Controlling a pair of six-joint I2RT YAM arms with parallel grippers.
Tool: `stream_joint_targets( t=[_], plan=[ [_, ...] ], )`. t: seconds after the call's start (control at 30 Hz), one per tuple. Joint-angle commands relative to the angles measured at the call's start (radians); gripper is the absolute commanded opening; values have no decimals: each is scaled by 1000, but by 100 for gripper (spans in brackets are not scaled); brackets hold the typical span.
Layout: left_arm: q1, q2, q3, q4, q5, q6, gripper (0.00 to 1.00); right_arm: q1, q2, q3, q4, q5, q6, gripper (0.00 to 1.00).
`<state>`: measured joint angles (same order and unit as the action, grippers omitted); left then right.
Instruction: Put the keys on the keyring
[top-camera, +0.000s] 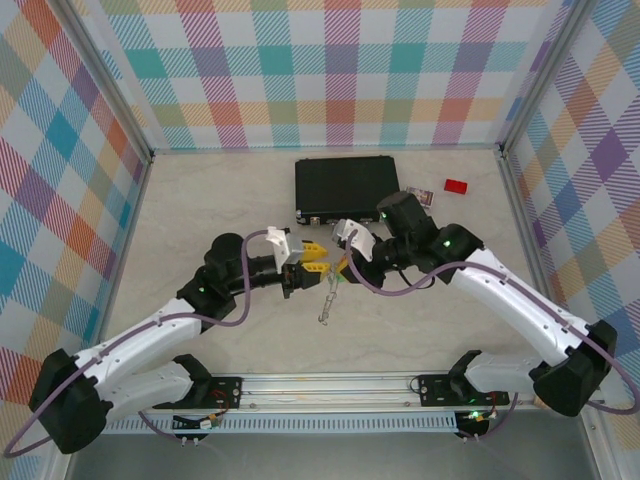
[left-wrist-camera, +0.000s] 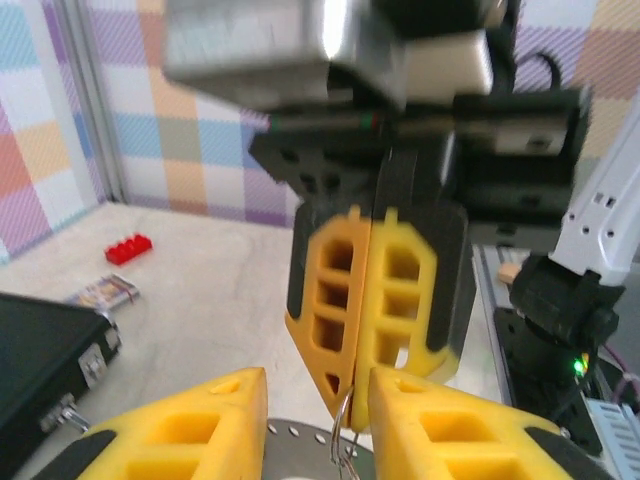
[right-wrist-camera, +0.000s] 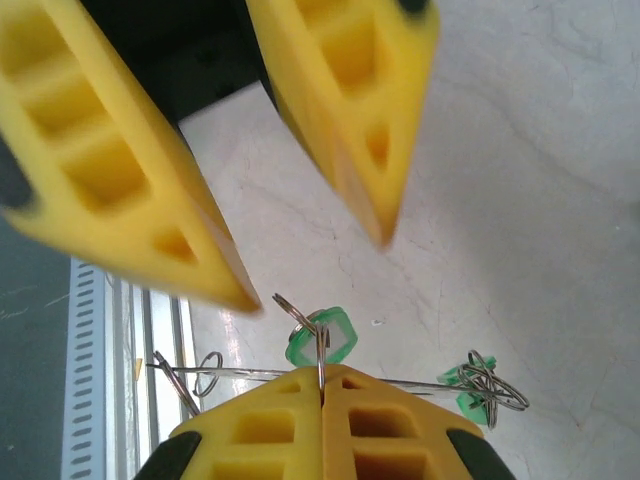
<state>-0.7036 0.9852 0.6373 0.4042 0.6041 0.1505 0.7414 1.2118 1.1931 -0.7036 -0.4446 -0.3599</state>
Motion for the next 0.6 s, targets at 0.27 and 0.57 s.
stream_joint_targets(
  t=[0.27, 0.57],
  plan=[
    [4, -43, -66, 135, -10, -61, 34, -12, -108, -119, 262, -1, 109, 0],
    [0, -22, -81, 108, 48, -71, 31, -28, -129, -181, 363, -18, 160, 0]
  ],
)
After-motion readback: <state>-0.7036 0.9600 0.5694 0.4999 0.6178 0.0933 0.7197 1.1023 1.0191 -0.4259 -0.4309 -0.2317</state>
